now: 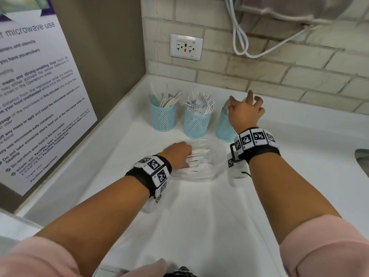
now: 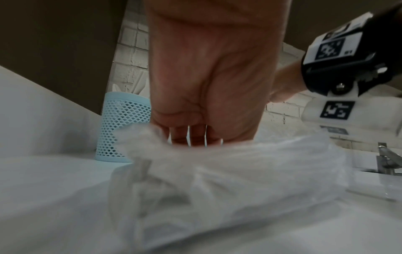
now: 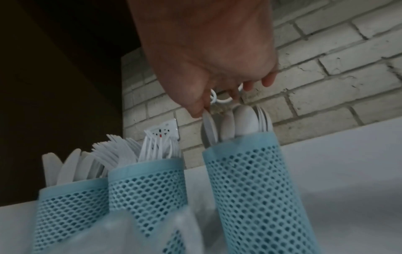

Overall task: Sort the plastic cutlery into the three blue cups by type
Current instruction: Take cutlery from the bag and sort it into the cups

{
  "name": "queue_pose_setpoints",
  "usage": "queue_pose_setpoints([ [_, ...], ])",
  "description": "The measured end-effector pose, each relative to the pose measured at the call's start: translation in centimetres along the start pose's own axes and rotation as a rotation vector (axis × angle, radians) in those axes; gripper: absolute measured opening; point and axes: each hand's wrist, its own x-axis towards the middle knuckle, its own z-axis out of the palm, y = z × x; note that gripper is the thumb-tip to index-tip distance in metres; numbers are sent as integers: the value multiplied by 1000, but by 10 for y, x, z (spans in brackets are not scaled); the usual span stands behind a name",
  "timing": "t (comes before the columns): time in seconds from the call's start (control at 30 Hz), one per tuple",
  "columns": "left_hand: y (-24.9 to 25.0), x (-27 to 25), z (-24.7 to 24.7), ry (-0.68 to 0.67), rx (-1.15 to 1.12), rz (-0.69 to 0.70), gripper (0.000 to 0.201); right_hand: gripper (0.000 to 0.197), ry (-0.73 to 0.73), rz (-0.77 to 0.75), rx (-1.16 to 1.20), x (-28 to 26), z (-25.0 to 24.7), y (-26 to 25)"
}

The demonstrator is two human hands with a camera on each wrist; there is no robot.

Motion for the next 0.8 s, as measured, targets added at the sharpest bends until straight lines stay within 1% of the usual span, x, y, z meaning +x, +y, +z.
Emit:
queue_pose_setpoints([
  [0.07, 1, 0, 0, 3, 16, 18, 41, 41, -26, 8, -12, -5, -7, -7],
  [0.1, 1, 0, 0, 0, 20, 19, 43, 43, -7, -10, 0, -8, -12, -12],
  [0.13, 1, 0, 0, -5, 17, 16, 46, 41, 25, -47, 33, -13, -18, -17],
  [0.17, 2, 0, 1, -12, 13, 7, 47, 35, 40, -97, 84, -18, -22, -21],
  [0.2, 2, 0, 1, -14, 15, 1, 48, 29, -2, -147, 127, -22, -26, -24],
  [0.23, 3, 0, 2, -17, 21, -4, 47, 25, -127, -190, 150, -28, -29, -27],
  [0.27, 3, 0, 2, -19, 28, -8, 45, 23, -310, -223, 126, -33, -29, -29],
  [0.3, 3, 0, 3, -22, 36, -14, 44, 21, -498, -251, 63, -39, -28, -30],
  [0.33, 4, 0, 3, -22, 45, -17, 43, 21, -652, -270, -18, -43, -26, -30],
  [0.37, 4, 0, 4, -24, 54, -19, 42, 24, -758, -270, -74, -47, -24, -28],
  [0.4, 4, 0, 4, -23, 62, -15, 41, 28, -821, -264, -100, -49, -21, -25],
  [0.47, 3, -1, 4, -14, 70, -3, 38, 38, -838, -275, -113, -54, -14, -19],
  [0.57, 1, -3, 4, 11, 70, 21, 33, 49, -832, -232, -36, -58, -8, -11],
  [0.67, -1, -3, 3, 12, 49, 37, 31, 52, -822, -211, 24, -60, -7, -9],
  [0.8, -5, -3, 1, -1, -10, 38, 25, 51, -819, -198, 57, -59, -9, -9],
])
